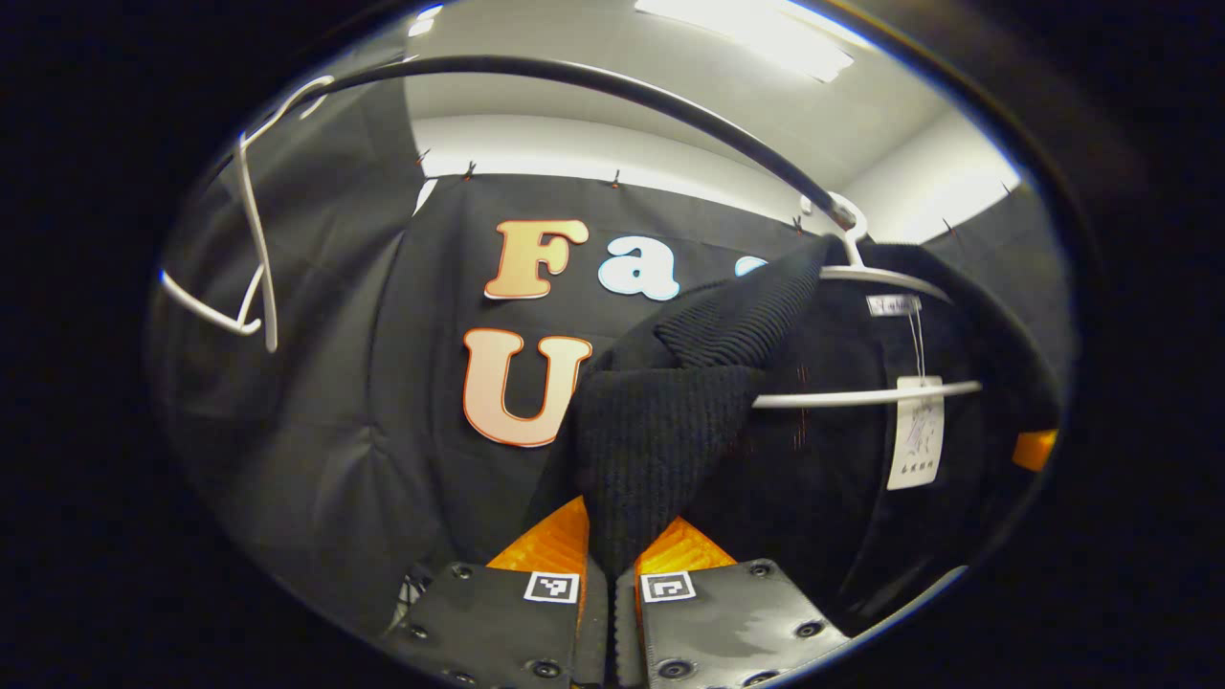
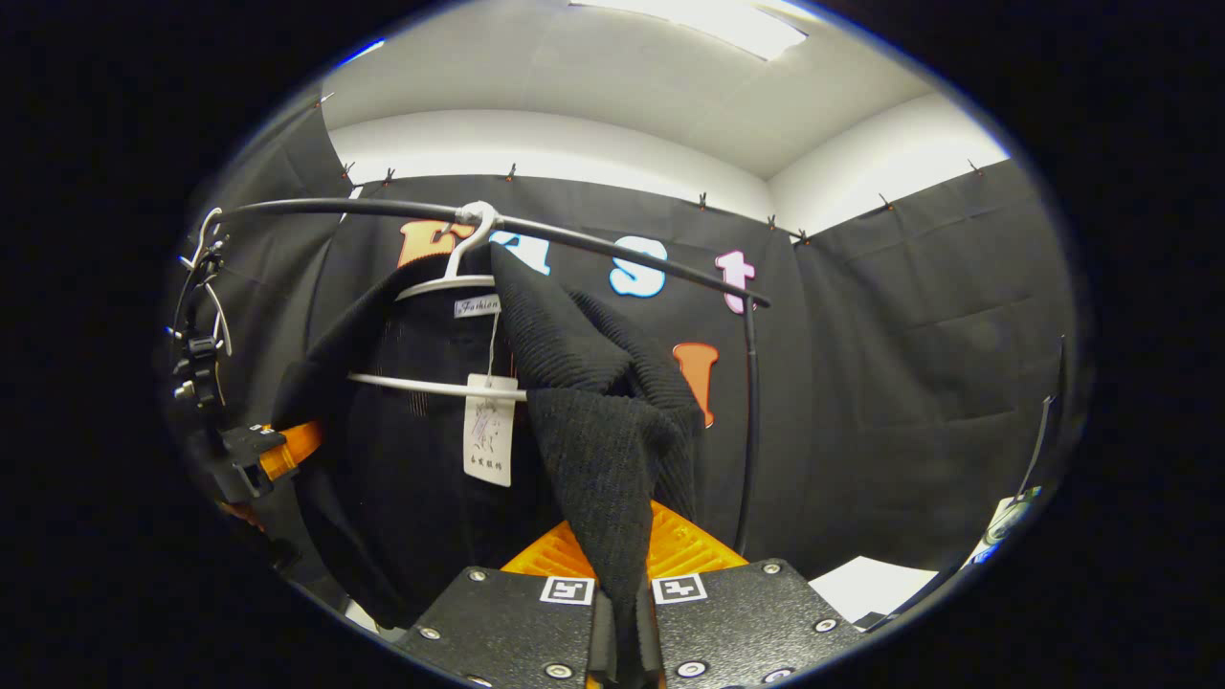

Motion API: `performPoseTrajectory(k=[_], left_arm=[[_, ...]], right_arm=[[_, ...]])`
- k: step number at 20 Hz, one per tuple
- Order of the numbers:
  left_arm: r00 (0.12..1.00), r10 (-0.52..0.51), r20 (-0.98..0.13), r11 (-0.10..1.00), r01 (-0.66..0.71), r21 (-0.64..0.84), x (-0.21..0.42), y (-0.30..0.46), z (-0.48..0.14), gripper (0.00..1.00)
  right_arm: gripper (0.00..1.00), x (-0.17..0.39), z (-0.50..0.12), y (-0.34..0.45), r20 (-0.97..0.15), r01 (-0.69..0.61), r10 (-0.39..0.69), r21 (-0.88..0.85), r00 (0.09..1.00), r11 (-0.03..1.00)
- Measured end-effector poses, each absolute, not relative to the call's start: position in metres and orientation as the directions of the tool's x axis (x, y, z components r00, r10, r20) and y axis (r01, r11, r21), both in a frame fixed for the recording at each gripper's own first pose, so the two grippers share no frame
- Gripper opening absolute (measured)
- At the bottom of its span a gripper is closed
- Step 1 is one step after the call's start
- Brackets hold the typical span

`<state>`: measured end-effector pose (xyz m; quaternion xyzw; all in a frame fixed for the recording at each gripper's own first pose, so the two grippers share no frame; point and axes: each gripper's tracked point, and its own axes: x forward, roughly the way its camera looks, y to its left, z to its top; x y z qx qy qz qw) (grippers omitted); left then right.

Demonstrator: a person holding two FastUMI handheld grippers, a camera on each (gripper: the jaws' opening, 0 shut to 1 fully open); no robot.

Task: Grasp the clothes on the hanger with both hands and then place them into the laundry hamper below.

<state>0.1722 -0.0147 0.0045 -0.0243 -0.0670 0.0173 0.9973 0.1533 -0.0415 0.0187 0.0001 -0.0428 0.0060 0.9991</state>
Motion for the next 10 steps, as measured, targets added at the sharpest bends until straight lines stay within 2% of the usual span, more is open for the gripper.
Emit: performPoseTrajectory(k=[1, 2, 3, 7, 10], left_arm=[[0.992, 0.035, 0.118, 0.997, -0.026, -0.073, 0.169, -0.011, 0.005, 0.10], [0.993, 0.036, 0.115, 0.996, -0.027, -0.080, 0.166, -0.007, 0.009, 0.10], [0.993, 0.041, 0.113, 0.997, -0.033, -0.072, 0.161, -0.006, 0.013, 0.10], [0.993, -0.033, 0.116, 0.999, 0.031, 0.023, 0.149, -0.020, 0.029, 0.10], [0.988, 0.000, 0.155, 1.000, -0.002, 0.009, 0.143, -0.004, 0.043, 0.12]], right_arm=[[0.07, 0.150, 0.023, -0.045, 0.097, -0.004, 0.006, -0.016, 0.995, 1.000], [0.00, 0.147, 0.027, -0.046, 0.104, -0.006, 0.009, -0.029, 0.995, 1.000], [0.06, 0.145, 0.031, -0.046, 0.112, -0.009, 0.013, -0.034, 0.994, 0.999], [0.05, 0.124, 0.069, -0.063, 0.230, 0.058, -0.044, -0.055, 0.972, 0.997], [0.05, 0.122, 0.087, -0.071, 0.264, 0.090, -0.061, -0.097, 0.963, 0.991]])
